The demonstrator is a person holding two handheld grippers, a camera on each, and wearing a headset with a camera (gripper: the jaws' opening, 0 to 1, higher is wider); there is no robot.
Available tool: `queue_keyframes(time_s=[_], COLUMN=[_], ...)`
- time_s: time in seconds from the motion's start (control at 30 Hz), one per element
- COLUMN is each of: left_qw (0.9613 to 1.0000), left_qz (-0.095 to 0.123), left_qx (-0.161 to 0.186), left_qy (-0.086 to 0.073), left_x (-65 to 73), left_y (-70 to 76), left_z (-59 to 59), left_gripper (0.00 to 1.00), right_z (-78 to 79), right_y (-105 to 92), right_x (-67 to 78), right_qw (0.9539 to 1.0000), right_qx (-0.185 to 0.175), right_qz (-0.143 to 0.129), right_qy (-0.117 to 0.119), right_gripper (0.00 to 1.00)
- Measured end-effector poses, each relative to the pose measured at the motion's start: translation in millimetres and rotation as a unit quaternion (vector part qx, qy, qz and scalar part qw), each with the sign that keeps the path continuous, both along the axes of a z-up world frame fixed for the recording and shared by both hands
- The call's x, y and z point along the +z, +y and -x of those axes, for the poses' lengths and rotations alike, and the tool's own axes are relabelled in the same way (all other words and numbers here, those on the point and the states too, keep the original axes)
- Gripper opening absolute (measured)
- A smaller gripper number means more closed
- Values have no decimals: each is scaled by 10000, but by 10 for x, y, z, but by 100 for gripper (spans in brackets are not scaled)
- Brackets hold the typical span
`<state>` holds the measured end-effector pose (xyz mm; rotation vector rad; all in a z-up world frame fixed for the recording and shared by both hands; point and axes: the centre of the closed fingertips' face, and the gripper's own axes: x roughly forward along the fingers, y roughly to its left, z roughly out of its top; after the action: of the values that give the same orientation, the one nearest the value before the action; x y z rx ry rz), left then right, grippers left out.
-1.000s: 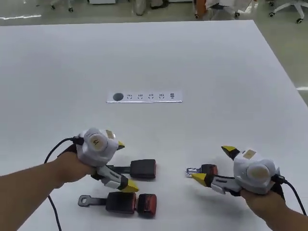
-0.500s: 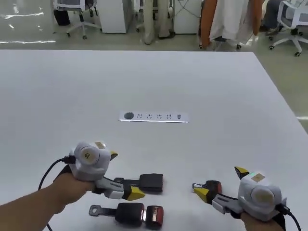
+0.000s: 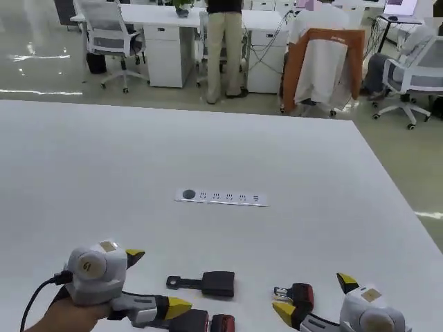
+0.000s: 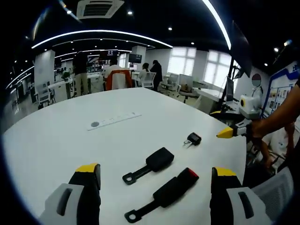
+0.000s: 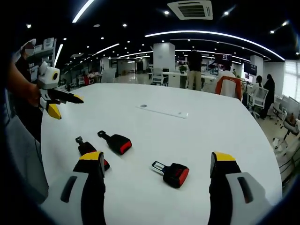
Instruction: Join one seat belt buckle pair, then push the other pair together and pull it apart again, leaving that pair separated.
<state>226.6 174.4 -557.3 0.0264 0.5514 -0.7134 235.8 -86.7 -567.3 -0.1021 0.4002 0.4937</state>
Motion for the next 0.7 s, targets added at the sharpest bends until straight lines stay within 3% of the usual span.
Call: queue_keyframes(time_s=[0.4,0.7], left_qw=[9990,9974], left_qz=[181,306], left_qx=[399,618], left_qy=[-59,-218], left_x=[98,162], left_y=[370,598], left_z=[443,632], left_gripper=[100,100], right_z=[347,541], right_y=[43,67], right_x=[94,162], right_qw=[9998,9994], right_qx=[-120,-205], right_qz=[-48,-118], right_qy=[-137,-253], right_gripper=[95,97])
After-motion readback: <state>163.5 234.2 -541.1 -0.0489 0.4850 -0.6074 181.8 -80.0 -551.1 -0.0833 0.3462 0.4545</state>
